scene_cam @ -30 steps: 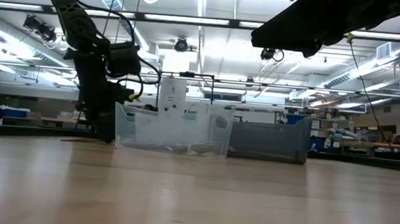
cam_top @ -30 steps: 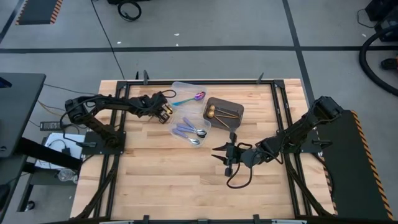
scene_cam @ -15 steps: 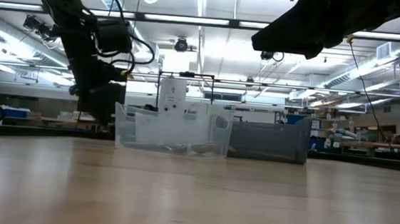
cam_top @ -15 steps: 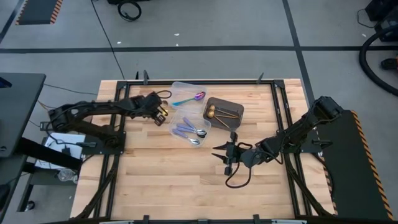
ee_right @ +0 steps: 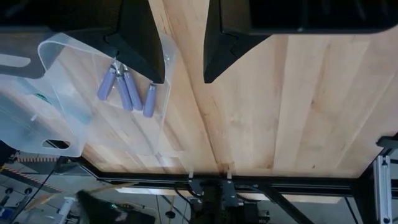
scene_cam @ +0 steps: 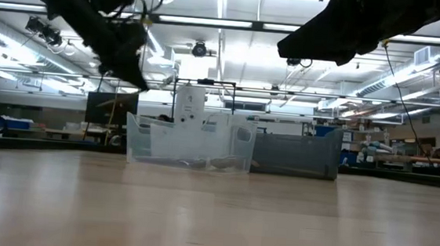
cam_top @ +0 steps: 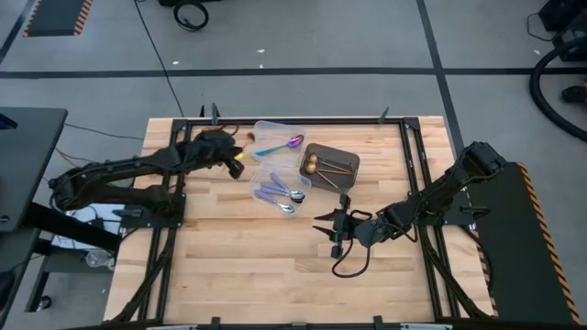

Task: Sort silverware by color (type)
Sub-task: Put the gold spoon into the black bin

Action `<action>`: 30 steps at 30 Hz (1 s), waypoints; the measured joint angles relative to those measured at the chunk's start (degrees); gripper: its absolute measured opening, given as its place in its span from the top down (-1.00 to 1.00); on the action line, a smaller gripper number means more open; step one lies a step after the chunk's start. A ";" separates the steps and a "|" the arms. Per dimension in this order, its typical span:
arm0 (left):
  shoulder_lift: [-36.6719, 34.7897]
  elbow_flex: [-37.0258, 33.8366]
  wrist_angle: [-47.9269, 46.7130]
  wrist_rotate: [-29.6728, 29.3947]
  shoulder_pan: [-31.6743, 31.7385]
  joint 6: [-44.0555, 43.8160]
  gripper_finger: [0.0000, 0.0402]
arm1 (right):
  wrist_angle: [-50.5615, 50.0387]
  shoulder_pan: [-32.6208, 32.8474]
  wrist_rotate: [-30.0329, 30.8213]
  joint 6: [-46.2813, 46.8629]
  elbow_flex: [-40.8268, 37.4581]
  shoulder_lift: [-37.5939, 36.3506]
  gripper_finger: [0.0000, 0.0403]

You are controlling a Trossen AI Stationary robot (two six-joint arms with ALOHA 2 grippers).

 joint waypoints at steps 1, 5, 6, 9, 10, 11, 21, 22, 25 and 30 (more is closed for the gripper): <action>-0.28 0.03 2.65 1.58 -0.87 0.95 0.92 | -0.01 0.00 0.10 -0.02 0.00 0.00 0.40; -0.36 0.03 13.17 6.49 -4.62 4.61 0.92 | 0.81 -0.41 2.06 0.20 0.00 0.00 0.40; -0.14 0.04 15.86 7.05 -5.56 5.33 0.92 | 1.63 -0.76 2.60 0.05 -0.01 0.00 0.40; 0.37 0.10 22.30 8.27 -8.35 8.14 0.92 | 5.86 -2.50 2.73 -2.06 0.00 0.00 0.40; 0.37 0.10 24.55 8.62 -9.21 9.35 0.92 | 7.50 -3.35 2.57 -2.72 -0.01 0.00 0.40; 0.30 0.12 26.28 8.93 -10.10 10.36 0.92 | 9.01 -4.27 2.17 -3.40 0.00 0.00 0.40; 0.29 0.12 38.80 10.42 -16.36 18.43 0.92 | 17.19 -15.19 -10.08 -6.09 0.00 0.00 0.40; 0.29 0.12 40.17 11.02 -16.66 18.95 0.92 | 17.76 -16.05 -11.30 -6.42 0.10 0.00 0.40; 0.29 0.12 43.63 13.20 -17.33 20.46 0.92 | 17.68 -17.86 -12.74 -7.90 1.63 0.01 0.40; 1.11 0.12 48.46 16.44 -17.50 20.73 0.92 | 17.41 -18.95 -14.02 -12.72 5.12 0.00 0.40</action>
